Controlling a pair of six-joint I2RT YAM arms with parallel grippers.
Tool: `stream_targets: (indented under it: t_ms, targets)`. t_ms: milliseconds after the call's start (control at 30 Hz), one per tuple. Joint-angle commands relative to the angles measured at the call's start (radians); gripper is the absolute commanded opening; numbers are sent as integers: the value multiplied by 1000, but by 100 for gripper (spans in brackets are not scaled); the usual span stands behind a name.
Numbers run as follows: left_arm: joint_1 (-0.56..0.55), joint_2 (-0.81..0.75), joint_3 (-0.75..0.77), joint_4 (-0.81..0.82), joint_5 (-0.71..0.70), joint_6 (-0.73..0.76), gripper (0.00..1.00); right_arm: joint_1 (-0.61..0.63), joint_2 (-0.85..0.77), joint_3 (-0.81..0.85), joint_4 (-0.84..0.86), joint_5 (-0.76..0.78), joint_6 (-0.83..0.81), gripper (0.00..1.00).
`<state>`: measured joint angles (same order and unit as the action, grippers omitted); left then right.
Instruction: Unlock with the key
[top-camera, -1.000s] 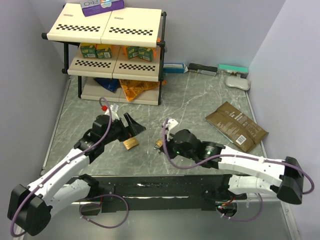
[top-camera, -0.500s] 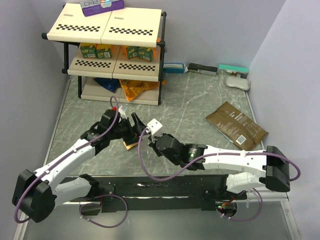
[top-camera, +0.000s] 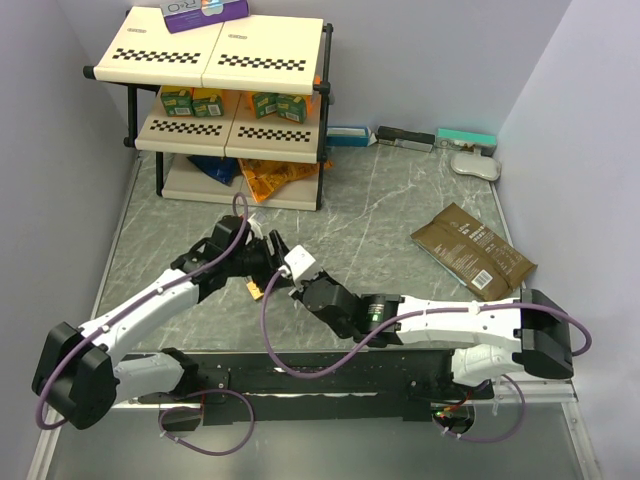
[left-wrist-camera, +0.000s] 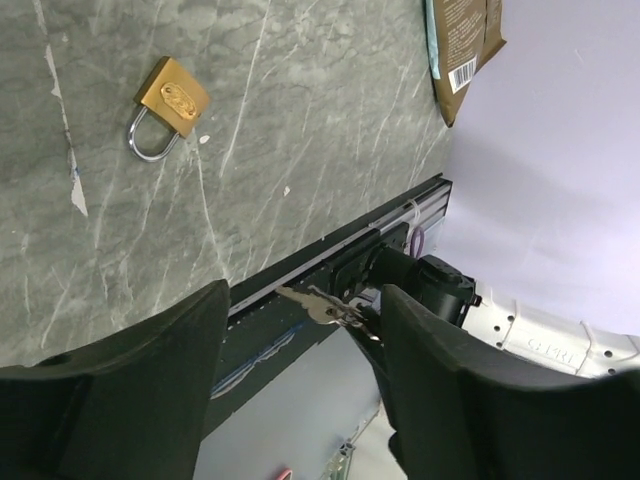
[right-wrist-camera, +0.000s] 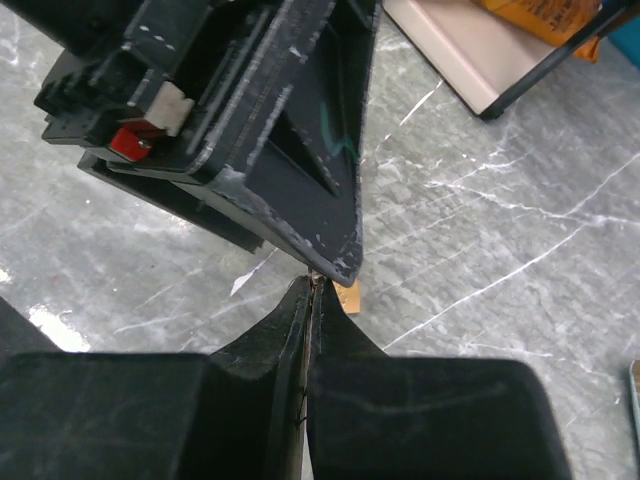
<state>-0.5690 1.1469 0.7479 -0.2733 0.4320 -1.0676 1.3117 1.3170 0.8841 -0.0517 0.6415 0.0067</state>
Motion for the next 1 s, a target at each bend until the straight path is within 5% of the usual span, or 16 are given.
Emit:
stream_targets:
  t_ms: [0,667,967]
  targets:
    - [-20,13,62,-26,25,3,65,12,16,32,82,52,-51,0]
    - [-25,73,82,-29,37,3,13,58,67,24,124,124,-146,0]
    - [-25,70,71,3,14,-9,1,90,134,53,116,184,-182,0]
